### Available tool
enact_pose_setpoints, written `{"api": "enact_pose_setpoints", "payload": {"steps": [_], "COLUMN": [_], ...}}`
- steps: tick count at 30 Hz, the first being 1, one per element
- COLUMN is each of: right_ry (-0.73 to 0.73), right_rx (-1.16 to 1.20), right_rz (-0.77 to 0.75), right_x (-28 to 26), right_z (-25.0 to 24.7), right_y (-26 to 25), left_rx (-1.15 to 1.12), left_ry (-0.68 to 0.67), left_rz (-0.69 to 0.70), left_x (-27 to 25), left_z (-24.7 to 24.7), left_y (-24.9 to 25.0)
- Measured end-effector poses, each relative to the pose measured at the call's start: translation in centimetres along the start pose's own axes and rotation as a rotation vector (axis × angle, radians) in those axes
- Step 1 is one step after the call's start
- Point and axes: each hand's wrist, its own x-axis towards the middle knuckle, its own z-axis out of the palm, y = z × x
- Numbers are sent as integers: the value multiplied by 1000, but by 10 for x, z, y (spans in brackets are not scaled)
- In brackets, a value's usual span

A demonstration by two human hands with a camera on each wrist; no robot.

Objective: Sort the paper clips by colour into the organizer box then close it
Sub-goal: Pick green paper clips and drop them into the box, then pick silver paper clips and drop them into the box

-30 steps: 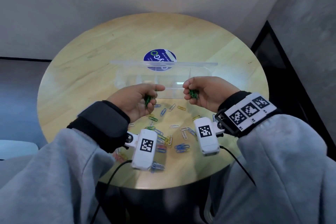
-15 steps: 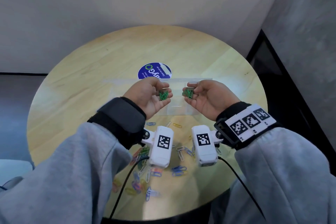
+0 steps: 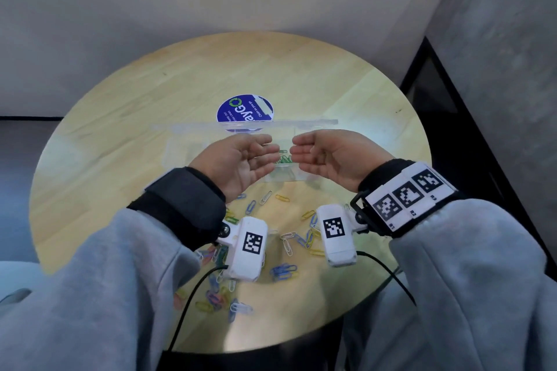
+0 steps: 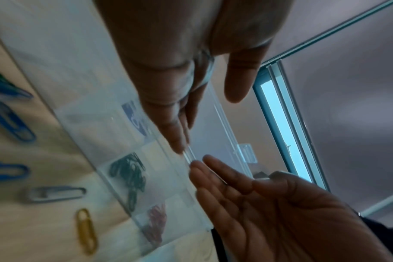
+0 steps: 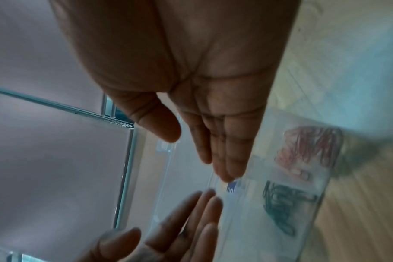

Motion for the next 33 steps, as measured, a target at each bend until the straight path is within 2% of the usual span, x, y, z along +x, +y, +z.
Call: {"api": "enact_pose_setpoints", "payload": {"steps": [2,4,9,13,16,21,26,33], "right_ry": [1,12,71,38,45,160,95,84], "right_rx": [-128,-275,-962,-1133,-1231,-1376,-1543,-1559], "right_rz": [-11,-32,-11,81,96,138,198,113], "right_x": [-6,-13,-27,-41,-45,-40,-40,-38], "right_z": [-5,-12,-34,-43,-47,-52,-44,-41], "right_y": [0,1,15,25,29,35,45,51], "left_rx": [146,405,1215,1662,1763,1852,1868,1800], "left_ry": [32,76,95,79,52,26,-7,-18], "left_rz": [8,37,122,37,2,-25,-55,-52], "left_x": [-7,-11,-17,-23,-22,-20,-14,-17], "left_z": [-2,-6,-14,-9,-6,1,-2,-4], "left_y": [-2,-5,-21,-37,-48,-56,-61,-60]}}
